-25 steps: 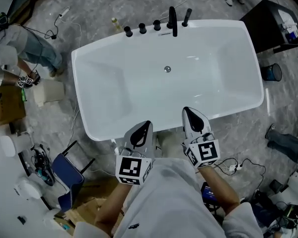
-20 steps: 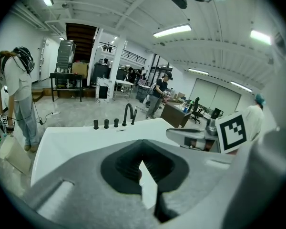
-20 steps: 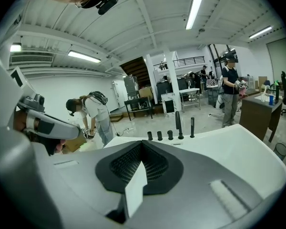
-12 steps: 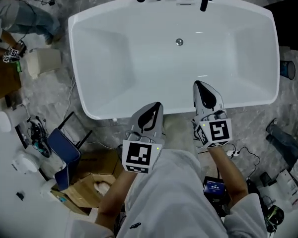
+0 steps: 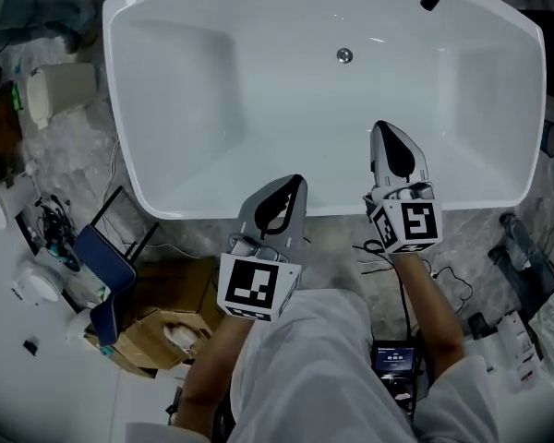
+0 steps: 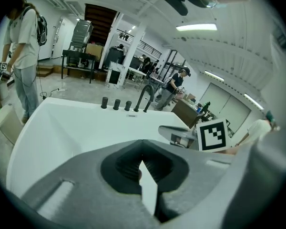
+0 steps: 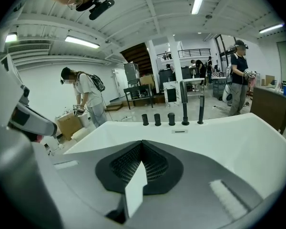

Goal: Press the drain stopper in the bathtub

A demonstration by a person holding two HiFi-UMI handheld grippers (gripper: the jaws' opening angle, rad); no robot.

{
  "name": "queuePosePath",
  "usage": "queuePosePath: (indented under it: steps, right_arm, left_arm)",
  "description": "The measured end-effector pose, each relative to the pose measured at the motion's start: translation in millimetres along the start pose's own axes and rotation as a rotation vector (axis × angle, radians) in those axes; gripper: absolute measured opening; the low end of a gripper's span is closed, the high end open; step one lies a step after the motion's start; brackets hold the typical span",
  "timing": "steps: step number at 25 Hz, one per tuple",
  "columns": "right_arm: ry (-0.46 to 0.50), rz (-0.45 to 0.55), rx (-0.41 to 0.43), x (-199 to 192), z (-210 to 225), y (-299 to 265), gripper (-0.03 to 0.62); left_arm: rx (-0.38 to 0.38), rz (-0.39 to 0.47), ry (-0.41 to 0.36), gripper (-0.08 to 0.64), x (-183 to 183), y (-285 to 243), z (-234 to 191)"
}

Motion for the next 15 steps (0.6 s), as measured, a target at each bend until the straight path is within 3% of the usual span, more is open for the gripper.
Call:
queuePosePath:
  steps: [15]
  right_arm:
    - [0.006, -0.103, 0.018, -89, 33, -119, 0.002]
  left_arm:
    - [0.015, -0.005, 0.047, -0.002, -34, -124, -64]
Point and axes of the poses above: the fingertips, and each gripper's own axes: y backward along the fingers, z to its right, x out of its top, the point moved 1 cm from there along y, backward along the fingers, and after that the axes turned 2 degrees about -z, right-handed, at the moved point
